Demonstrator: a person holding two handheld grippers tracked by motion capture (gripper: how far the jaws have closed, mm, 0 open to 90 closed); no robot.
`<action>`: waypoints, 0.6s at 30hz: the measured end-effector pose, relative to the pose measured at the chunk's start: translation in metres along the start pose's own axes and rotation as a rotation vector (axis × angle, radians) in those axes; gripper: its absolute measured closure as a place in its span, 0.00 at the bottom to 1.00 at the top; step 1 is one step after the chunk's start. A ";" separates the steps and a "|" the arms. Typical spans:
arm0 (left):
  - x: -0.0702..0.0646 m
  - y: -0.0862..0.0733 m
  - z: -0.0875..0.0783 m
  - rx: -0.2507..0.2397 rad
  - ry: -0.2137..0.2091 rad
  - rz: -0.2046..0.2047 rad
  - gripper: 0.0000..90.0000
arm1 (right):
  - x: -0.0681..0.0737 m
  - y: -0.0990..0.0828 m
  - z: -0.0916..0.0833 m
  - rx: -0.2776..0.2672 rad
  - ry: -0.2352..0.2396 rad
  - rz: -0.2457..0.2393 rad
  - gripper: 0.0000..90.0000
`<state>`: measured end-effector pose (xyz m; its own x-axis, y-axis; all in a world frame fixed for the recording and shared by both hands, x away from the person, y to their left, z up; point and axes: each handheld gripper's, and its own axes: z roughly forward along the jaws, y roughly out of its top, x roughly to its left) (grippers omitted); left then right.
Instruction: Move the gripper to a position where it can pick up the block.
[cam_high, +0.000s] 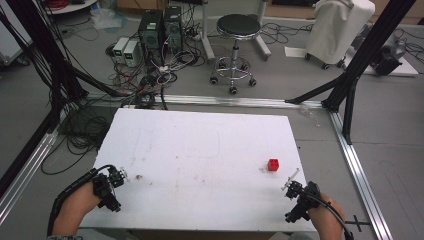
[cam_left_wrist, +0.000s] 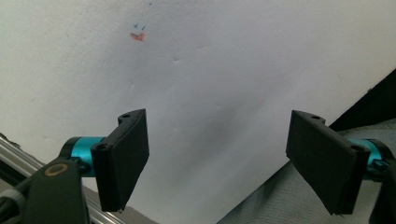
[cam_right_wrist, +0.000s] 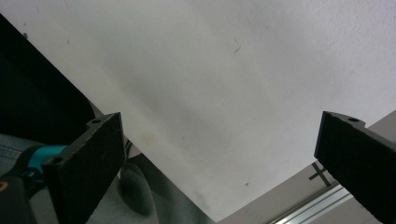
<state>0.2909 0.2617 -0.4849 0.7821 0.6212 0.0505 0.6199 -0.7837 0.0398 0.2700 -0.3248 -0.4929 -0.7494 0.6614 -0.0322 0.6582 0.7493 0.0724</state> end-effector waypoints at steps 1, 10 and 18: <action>0.000 0.000 0.000 0.000 0.001 0.000 0.24 | 0.000 0.000 0.000 0.001 0.005 0.001 0.01; 0.001 0.000 -0.001 -0.005 0.003 0.005 0.24 | -0.002 -0.003 0.002 -0.008 0.000 0.001 0.01; 0.002 -0.005 -0.004 -0.015 -0.001 -0.007 0.24 | -0.007 0.000 -0.003 -0.067 0.000 -0.060 0.01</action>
<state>0.2891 0.2669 -0.4811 0.7779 0.6265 0.0497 0.6242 -0.7794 0.0549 0.2751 -0.3296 -0.4893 -0.7876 0.6150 -0.0389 0.6055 0.7841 0.1365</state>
